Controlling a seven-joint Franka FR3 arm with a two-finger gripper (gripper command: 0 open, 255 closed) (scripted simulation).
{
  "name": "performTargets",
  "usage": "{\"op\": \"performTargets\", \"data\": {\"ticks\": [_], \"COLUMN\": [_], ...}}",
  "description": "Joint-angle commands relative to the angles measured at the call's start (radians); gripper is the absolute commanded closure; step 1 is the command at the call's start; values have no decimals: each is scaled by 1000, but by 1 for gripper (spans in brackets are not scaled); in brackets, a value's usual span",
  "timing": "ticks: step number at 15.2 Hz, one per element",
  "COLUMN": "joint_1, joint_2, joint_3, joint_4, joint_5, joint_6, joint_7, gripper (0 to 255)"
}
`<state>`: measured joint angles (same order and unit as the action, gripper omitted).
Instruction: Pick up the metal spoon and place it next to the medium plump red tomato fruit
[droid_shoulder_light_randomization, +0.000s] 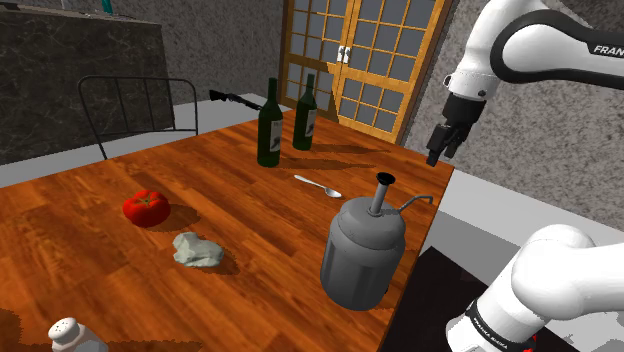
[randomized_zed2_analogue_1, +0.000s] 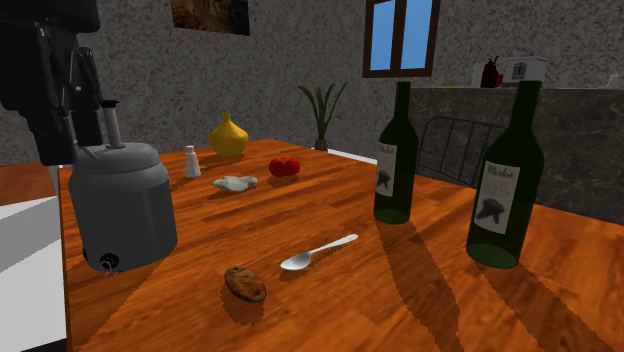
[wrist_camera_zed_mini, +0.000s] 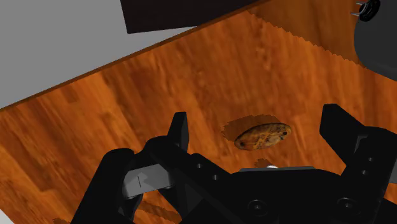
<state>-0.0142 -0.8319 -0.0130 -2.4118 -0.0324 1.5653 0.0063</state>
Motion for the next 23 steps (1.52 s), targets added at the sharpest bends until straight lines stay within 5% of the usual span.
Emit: {"op": "performTargets", "data": {"ticks": [1,12,23], "joint_1": [0,38,82], "joint_2": [0,298,686], "joint_3": [0,-1,1], "joint_4": [0,-42,98], "joint_5": [0,60,142], "joint_6": [0,427,762], "joint_7": [0,-7,-52], "gripper": [0,0,0]}}
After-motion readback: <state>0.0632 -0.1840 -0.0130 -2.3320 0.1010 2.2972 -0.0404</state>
